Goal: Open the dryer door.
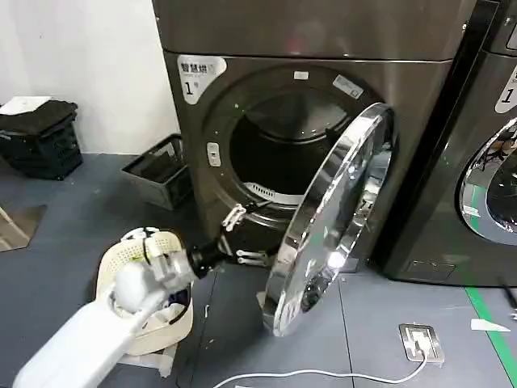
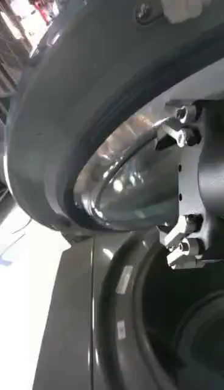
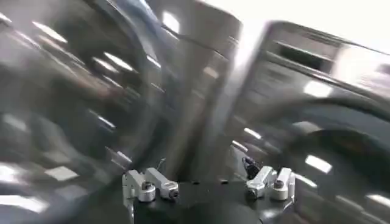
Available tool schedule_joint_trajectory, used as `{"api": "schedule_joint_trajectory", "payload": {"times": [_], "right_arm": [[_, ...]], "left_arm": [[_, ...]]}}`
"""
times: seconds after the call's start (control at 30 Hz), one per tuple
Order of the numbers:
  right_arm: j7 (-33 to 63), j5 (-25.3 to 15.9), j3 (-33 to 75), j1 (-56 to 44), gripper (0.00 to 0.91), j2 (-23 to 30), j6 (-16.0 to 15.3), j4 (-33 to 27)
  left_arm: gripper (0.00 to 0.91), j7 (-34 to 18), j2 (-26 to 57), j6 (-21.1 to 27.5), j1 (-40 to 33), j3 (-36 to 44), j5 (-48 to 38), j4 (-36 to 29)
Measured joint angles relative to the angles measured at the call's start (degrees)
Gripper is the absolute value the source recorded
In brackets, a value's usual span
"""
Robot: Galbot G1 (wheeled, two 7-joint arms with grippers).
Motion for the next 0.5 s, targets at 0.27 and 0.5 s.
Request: {"api": "schedule_joint_trajectory", "payload": {"times": [0.27,0.5], "right_arm": [[8.54,-5.58,8.80,0.96,0.907,7.63,-7.11,-0.32],[12.05,-6.97,16.77,1.82,0.907,12.78,-12.69,-0.29]], "left_arm": [[0.907,-0.12,-3.19,-0.01,-3.78,5.50,0.34,2.43],[0.907,-0.45,-6.97,0.38,-7.62,10.29,1.34,5.47]]}}
